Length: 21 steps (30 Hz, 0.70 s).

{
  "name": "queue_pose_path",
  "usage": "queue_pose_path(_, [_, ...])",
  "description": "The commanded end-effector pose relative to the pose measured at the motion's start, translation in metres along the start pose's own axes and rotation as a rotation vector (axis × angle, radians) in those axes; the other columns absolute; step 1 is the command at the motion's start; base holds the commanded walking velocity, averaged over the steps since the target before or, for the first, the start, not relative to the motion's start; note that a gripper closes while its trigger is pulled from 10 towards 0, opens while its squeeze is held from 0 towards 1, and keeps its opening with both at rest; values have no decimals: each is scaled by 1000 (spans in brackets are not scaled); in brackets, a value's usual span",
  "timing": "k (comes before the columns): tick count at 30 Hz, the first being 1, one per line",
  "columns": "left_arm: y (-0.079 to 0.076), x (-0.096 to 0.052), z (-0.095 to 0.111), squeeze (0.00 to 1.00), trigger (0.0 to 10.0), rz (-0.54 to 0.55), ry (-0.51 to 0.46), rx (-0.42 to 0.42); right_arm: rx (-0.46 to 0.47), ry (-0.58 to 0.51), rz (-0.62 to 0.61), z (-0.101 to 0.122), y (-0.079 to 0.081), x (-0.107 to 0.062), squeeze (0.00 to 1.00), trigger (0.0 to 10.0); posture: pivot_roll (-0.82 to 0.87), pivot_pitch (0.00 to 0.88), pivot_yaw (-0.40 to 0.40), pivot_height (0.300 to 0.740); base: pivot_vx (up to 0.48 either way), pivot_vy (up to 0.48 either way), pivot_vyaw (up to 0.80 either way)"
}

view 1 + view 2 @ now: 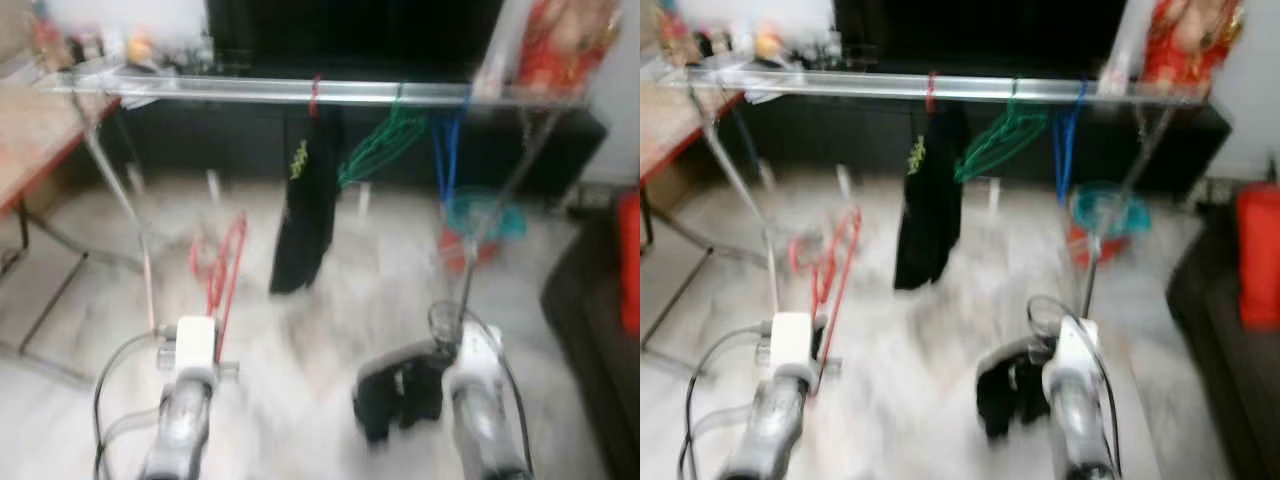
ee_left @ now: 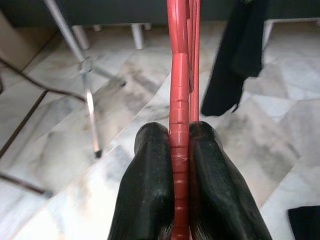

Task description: Hang hanger

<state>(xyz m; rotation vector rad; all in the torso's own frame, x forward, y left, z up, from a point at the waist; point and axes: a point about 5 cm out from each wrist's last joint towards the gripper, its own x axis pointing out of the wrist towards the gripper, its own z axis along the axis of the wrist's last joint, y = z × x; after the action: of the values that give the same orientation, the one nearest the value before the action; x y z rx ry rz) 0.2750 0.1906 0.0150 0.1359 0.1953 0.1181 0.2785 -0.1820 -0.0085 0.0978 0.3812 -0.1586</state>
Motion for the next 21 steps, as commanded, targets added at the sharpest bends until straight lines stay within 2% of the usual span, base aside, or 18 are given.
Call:
queue_pose_path(1, [-3,0,1,0,10000,-2,-3,-12,5,-34,-8,9,-4,3,0,10000,66,59,-29,736,-322,0,0])
queue_pose_path(5, [-3,-1,1,0,10000,-5,-1,-9,8,-49,-1,14,-2,5,0,10000,67,60,-30,736,-326,0,0])
queue_pose_path(13, [-4,-1,-1,0,10000,-45,21,21,-17,-53,12,20,-1,8,0,10000,65,64,-30,736,0,0,0])
queue_pose_path(14, [-6,1,0,0,10000,-110,31,29,-22,-63,15,24,-2,10,0,10000,67,60,-29,736,0,0,0])
queue_pose_path(15, [-6,1,0,0,10000,-110,31,29,-22,-63,15,24,-2,10,0,10000,67,60,-29,736,0,0,0])
queue_pose_path(17, [-7,2,4,0,10000,-191,43,38,-22,-71,14,28,-3,12,0,10000,67,60,-29,736,0,0,0])
queue_pose_path(19, [-8,3,5,0,10000,-289,59,93,-21,-87,17,33,-4,13,0,10000,73,57,-26,736,0,0,0])
queue_pose_path(21, [-8,3,8,0,10000,-370,81,99,-32,-94,18,38,-4,15,0,10000,72,55,-24,736,0,0,0])
